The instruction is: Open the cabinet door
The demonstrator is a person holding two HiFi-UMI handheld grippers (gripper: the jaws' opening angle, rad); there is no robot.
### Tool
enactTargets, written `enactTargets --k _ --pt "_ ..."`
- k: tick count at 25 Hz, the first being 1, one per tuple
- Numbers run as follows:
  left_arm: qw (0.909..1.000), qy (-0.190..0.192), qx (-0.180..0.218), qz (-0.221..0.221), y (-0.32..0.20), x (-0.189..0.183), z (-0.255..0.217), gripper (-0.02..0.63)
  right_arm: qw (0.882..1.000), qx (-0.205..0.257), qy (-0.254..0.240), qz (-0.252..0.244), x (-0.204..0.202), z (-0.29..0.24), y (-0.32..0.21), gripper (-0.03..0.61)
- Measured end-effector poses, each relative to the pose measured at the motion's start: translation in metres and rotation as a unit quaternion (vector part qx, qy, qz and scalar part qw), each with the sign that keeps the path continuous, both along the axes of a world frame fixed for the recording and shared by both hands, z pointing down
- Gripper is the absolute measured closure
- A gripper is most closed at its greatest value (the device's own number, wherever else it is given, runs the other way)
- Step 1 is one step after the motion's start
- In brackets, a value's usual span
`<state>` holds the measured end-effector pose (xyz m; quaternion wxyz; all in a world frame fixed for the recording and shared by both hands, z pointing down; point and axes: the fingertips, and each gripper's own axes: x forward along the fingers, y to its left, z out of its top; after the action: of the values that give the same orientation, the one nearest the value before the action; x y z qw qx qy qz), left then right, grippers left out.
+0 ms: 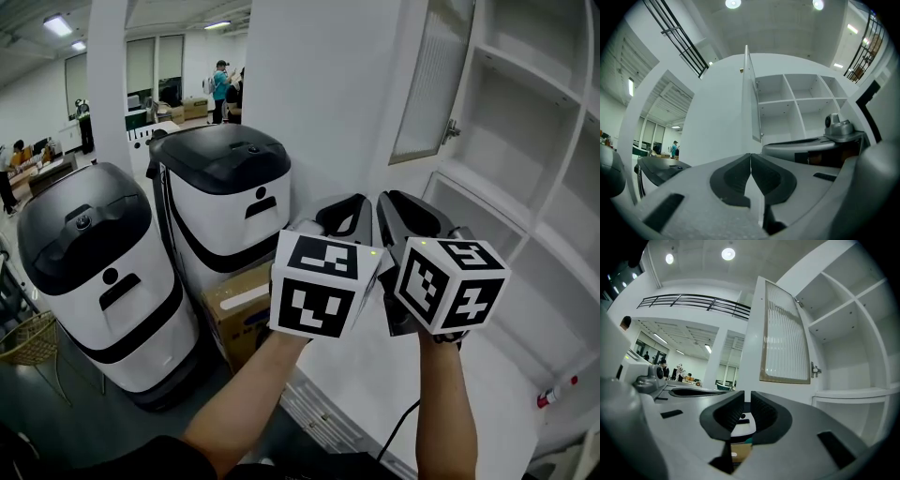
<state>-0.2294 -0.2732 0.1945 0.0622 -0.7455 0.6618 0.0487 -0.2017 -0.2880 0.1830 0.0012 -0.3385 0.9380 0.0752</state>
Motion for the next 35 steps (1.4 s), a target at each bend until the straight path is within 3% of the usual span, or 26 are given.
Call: enactTargets --k 24,35 --pt "0.9975 -0.022 -0.033 0.059 0.017 0.156 0.013 0.598 0.996 -0.029 -0.032 0.084 0.174 0.013 0.022 0.554" --pt "0.9969 -0.034 -0.036 0.061 0.038 0.214 0.015 0.598 0.995 -0.026 -0.031 0.09 0.231 0.016 0.044 0.555"
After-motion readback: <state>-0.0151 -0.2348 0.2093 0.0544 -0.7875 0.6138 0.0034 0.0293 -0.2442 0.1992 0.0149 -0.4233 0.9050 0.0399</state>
